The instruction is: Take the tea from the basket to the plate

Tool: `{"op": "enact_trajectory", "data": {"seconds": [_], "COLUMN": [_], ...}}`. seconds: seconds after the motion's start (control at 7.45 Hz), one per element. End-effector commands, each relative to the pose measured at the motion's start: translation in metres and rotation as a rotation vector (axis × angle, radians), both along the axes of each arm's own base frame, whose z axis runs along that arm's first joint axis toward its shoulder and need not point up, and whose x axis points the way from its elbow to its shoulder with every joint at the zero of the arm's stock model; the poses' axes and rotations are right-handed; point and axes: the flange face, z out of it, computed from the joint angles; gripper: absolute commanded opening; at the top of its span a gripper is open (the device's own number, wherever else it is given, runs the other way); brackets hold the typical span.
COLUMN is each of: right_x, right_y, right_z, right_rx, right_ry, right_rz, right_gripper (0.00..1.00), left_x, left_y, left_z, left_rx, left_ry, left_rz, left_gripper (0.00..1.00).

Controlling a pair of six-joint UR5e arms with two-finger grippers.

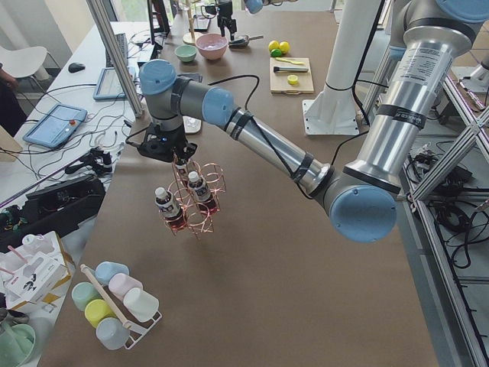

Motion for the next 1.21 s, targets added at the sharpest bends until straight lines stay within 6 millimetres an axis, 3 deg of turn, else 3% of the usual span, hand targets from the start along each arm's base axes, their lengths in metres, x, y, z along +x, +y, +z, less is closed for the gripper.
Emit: {"op": "enact_trajectory", "data": {"seconds": [0.0, 0.13, 0.27, 0.4, 0.54, 0.81, 1.07], "right_x": [0.001, 0.001, 0.001, 0.002, 0.002, 0.002, 0.002], "right_y": [0.001, 0.002, 0.002, 0.003, 0.003, 0.004, 0.004], "right_z": [0.003, 0.005, 0.006, 0.006, 0.007, 0.009, 0.009], "right_rx": [-0.004, -0.007, -0.008, -0.007, -0.01, -0.011, -0.014], "right_ry": [0.002, 0.003, 0.004, 0.003, 0.005, 0.006, 0.006], "right_rz": [0.0, 0.0, 0.0, 0.0, 0.0, 0.0, 0.001], "right_gripper": [1.0, 1.0, 1.0, 1.0, 1.0, 1.0, 1.0], "left_x": [0.057, 0.071, 0.085, 0.098, 0.132, 0.177, 0.19], "left_y": [0.004, 0.008, 0.029, 0.04, 0.059, 0.072, 0.076], "left_z": [-0.092, -0.116, -0.144, -0.153, -0.17, -0.199, -0.224], "left_rx": [-0.08, -0.082, -0.016, -0.006, -0.054, -0.107, -0.182], "left_ry": [0.036, 0.031, 0.046, 0.055, 0.075, 0.079, 0.11], "left_rz": [-0.052, -0.04, -0.008, 0.011, 0.013, -0.005, -0.059], "left_gripper": [0.0, 0.0, 0.0, 0.0, 0.0, 0.0, 0.0]}}
